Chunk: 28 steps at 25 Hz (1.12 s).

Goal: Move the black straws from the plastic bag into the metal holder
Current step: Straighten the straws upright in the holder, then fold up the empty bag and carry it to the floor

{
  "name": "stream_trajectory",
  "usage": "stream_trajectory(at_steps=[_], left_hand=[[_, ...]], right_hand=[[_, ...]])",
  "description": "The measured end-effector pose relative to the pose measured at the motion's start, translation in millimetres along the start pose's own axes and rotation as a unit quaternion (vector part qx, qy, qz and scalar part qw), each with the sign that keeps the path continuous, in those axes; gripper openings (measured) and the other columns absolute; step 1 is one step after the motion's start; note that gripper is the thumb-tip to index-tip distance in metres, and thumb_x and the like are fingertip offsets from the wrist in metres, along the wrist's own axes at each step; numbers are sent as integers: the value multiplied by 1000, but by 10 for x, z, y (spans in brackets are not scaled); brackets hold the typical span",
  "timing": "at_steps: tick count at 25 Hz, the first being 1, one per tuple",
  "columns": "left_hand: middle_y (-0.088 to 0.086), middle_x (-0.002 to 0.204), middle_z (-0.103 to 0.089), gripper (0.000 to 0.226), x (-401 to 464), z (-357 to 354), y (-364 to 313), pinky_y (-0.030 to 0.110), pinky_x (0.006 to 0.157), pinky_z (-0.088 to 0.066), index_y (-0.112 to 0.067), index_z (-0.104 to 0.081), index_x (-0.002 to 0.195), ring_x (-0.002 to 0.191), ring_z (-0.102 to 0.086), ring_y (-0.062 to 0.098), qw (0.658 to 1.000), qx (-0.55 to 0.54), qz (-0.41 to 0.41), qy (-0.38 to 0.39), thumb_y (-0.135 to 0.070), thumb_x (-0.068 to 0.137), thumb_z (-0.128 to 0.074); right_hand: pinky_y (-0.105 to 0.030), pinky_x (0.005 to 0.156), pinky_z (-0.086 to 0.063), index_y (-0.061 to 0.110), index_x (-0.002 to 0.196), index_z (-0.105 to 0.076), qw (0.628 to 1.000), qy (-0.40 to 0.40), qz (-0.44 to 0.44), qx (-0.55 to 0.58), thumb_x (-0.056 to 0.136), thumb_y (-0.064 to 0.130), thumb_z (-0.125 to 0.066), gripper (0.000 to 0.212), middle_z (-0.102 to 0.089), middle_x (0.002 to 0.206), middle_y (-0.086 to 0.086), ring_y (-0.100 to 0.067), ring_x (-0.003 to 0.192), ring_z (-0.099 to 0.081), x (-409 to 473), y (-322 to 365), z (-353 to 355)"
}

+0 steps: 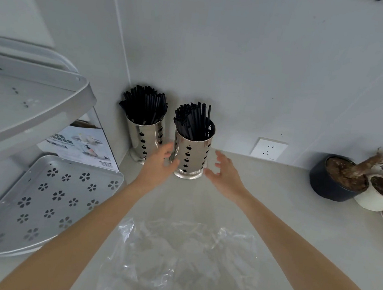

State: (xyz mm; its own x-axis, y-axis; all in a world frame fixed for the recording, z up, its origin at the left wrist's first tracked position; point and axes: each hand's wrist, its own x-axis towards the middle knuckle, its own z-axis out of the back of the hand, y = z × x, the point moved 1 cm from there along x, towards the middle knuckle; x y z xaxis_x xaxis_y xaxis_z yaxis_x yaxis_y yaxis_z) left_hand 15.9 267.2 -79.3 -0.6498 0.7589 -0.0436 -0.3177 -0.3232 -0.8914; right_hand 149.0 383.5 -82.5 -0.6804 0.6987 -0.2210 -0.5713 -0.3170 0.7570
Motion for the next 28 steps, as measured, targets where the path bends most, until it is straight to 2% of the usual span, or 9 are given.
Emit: stream_trajectory(at_steps=[4, 6, 8, 11, 13, 18, 22, 25, 28], left_hand=[[13, 131, -53, 40, -352, 98, 165, 27, 97, -36, -2, -47, 124, 119, -51, 26, 999, 49, 18, 4, -9, 86, -54], [10, 129, -55, 39, -536, 151, 267, 22, 94, -35, -5, -49, 124, 118, -51, 23, 995, 85, 39, 33, -14, 87, -54], [7, 130, -55, 39, -720, 164, 373, 18, 90, -32, -8, -50, 125, 118, -51, 20, 983, 144, 49, 105, -21, 89, -52], [5, 139, -48, 43, -910, 122, 478, 21, 101, -31, -10, -44, 131, 126, -45, 19, 953, 219, 56, 200, -26, 92, -46], [4, 142, -44, 44, -982, 93, 498, 24, 106, -29, -12, -39, 135, 129, -42, 19, 933, 268, 55, 233, -25, 93, -42], [4, 121, -60, 36, -995, 120, 484, 32, 102, -38, -16, -50, 124, 114, -53, 21, 918, 298, 63, 253, -20, 89, -46], [4, 98, -57, 29, -948, 116, 271, 26, 90, -41, -15, -63, 108, 94, -55, 20, 927, 302, 14, 221, -10, 85, -47], [8, 101, -62, 23, -874, 111, -4, 31, 91, -42, -13, -68, 95, 99, -58, 24, 941, 300, -38, 155, -8, 84, -48], [8, 106, -64, 20, -766, 149, -333, 34, 90, -43, -14, -67, 93, 100, -58, 23, 944, 305, -89, 91, -12, 85, -50]], right_hand=[[-24, 87, -38, 16, 140, -30, 999, 32, -1, -31, 91, 23, -49, 53, -38, 140, -10, -23, 129, -39, -406, -106, -109], [-23, 89, -35, 16, 139, -35, 996, 55, -2, -67, 92, 22, -47, 49, -42, 139, -9, -23, 126, -42, -583, -191, -130], [-24, 92, -36, 16, 138, -37, 990, 91, -15, -107, 92, 22, -46, 47, -44, 140, -8, -23, 125, -44, -746, -288, -142], [-31, 101, -35, 18, 137, -39, 975, 141, -46, -167, 92, 22, -46, 47, -45, 140, -10, -24, 127, -44, -916, -451, -164], [-30, 102, -36, 18, 133, -45, 968, 157, -65, -185, 90, 19, -47, 43, -50, 135, -8, -23, 123, -47, -1000, -556, -164], [-28, 90, -43, 17, 110, -62, 976, 106, -62, -182, 86, 8, -44, 32, -65, 112, -7, -22, 106, -59, -1089, -673, -69], [-30, 85, -47, 17, 100, -67, 983, 45, -36, -172, 85, 8, -44, 29, -66, 101, -4, -22, 100, -61, -1102, -596, 117], [-26, 76, -43, 18, 100, -67, 980, -12, 8, -197, 86, 10, -44, 28, -65, 102, -2, -21, 99, -61, -1119, -406, 363], [-27, 78, -42, 17, 102, -66, 965, -87, 63, -239, 88, 12, -46, 25, -64, 106, -4, -23, 99, -60, -1143, -145, 694]])
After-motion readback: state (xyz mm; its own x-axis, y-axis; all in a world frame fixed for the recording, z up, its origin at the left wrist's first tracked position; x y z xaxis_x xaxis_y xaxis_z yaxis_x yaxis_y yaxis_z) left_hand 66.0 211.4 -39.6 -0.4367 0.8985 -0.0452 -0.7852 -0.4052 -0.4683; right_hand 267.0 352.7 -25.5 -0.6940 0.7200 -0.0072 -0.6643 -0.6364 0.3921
